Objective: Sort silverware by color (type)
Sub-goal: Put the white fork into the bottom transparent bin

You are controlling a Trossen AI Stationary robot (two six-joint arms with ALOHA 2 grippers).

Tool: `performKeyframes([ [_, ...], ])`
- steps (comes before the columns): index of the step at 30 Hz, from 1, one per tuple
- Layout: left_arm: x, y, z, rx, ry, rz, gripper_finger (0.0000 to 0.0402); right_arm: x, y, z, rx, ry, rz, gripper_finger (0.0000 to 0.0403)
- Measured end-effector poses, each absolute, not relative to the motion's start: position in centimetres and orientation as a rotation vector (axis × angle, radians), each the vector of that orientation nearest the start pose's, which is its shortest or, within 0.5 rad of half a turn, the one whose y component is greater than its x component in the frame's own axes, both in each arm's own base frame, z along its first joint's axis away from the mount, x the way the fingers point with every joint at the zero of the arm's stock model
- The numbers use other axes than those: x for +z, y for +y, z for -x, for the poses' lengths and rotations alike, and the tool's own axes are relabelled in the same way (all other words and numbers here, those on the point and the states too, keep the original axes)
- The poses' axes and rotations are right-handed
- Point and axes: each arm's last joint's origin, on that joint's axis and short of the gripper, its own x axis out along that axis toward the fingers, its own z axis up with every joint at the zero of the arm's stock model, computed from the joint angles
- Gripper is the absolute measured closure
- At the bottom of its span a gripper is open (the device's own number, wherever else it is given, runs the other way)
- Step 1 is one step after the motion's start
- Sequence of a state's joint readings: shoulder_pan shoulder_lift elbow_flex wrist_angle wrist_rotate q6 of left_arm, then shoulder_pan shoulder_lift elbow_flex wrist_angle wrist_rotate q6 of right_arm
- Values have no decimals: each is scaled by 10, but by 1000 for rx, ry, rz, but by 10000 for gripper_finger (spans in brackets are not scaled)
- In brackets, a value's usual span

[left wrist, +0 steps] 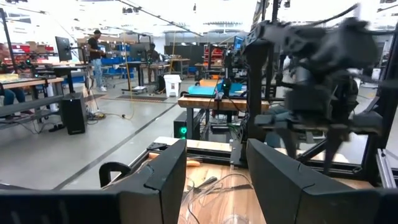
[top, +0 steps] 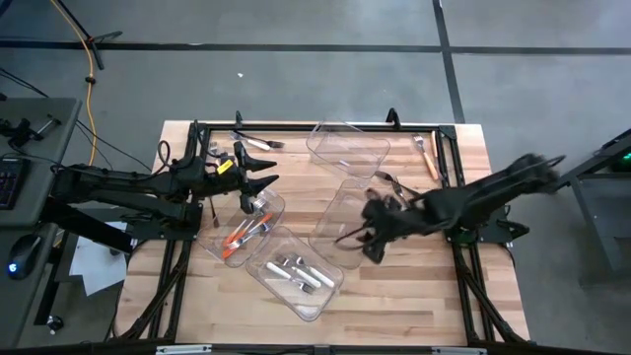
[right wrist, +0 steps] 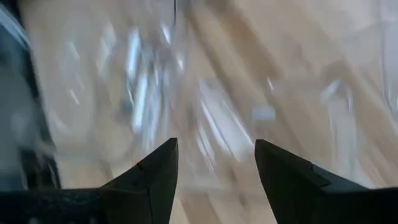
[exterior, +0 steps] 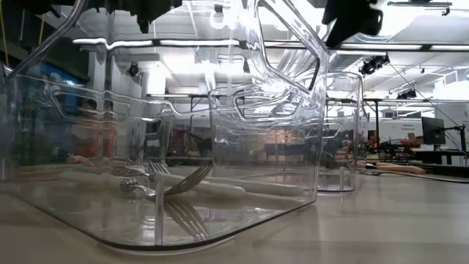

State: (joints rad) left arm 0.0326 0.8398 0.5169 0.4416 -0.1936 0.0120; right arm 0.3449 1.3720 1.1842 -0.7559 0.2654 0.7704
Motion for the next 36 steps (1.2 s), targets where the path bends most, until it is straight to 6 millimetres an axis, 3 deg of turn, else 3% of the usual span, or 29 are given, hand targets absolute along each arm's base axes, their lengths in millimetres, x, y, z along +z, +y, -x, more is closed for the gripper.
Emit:
performKeyframes([
  [4,290,12,-190,226,-116,-2,245,295,68,-244,-219,510,-481,205],
  [8,291,12,-190,223,-125,61,245,299,46,-243,-122,137,-444,205],
  [11,293,12,-190,212,-161,182,245,301,32,-244,-103,-22,-338,205],
  [18,293,11,-190,174,-165,223,245,312,13,-247,-105,-61,-76,206],
  [23,293,11,-190,178,-161,181,245,314,9,-247,-181,-83,-183,206],
  [36,293,11,-190,181,-154,144,245,314,9,-247,-183,-71,-118,206],
])
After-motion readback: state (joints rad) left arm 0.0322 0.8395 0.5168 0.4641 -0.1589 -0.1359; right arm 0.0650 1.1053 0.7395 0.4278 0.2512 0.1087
